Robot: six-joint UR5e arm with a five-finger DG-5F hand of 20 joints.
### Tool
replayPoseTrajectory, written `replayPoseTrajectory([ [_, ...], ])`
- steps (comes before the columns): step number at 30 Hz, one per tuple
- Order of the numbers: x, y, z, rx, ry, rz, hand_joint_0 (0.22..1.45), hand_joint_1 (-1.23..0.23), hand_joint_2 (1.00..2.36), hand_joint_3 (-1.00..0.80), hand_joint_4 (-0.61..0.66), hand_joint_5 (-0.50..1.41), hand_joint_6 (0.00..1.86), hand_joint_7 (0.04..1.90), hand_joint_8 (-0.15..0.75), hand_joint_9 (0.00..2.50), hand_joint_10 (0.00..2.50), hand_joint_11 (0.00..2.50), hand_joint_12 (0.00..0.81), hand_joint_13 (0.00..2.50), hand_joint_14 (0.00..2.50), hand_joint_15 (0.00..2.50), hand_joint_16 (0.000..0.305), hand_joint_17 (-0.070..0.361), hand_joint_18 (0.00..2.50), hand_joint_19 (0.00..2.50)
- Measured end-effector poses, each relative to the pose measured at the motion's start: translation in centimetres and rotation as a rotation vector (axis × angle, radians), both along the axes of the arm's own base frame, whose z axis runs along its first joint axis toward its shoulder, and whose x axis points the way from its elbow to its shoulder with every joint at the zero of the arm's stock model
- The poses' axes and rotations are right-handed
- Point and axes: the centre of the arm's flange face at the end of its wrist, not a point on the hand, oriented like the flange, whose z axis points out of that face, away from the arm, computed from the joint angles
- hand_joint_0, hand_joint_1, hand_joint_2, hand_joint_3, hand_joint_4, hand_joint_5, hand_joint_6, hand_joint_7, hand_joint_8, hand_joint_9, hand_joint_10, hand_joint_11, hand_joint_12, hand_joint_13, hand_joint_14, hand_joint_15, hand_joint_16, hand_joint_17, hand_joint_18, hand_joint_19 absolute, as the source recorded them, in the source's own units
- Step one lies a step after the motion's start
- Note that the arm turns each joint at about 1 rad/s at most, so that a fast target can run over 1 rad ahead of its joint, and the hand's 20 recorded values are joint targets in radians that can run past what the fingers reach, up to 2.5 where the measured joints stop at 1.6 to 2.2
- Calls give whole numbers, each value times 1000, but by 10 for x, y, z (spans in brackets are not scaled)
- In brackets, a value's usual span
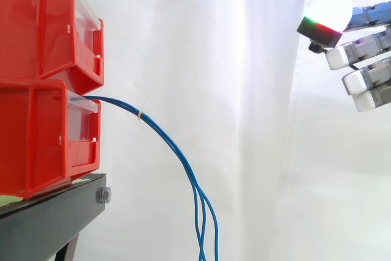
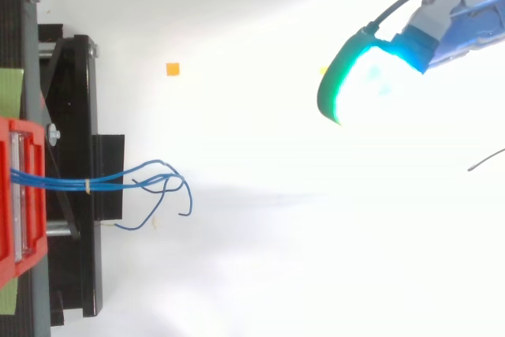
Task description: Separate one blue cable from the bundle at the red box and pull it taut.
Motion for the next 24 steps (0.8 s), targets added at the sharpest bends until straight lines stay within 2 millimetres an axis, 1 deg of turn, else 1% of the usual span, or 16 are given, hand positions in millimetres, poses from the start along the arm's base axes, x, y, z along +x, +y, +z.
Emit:
replayPoseTrajectory([
  [1, 0, 0, 0, 0, 0, 0, 456, -566, 1000, -500, 4, -229, 501, 691, 109, 455, 8, 289, 303, 518, 14, 369, 52, 117, 146, 435],
  [4, 0, 0, 0, 0, 0, 0, 456, -570, 1000, -500, 3, -237, 501, 688, 104, 409, 8, 280, 313, 501, 14, 376, 53, 118, 150, 440],
  [10, 0, 0, 0, 0, 1, 0, 453, -606, 1000, -500, 7, -240, 501, 690, 125, 386, 8, 284, 318, 475, 14, 364, 53, 120, 154, 431],
  [22, 0, 0, 0, 0, 1, 0, 461, -596, 1000, -500, 29, -236, 501, 687, 143, 382, 8, 290, 317, 474, 14, 370, 54, 120, 186, 465],
  [24, 0, 0, 0, 0, 1, 0, 465, -585, 1000, -500, 33, -235, 501, 687, 152, 393, 9, 287, 318, 498, 14, 374, 54, 122, 221, 456],
])
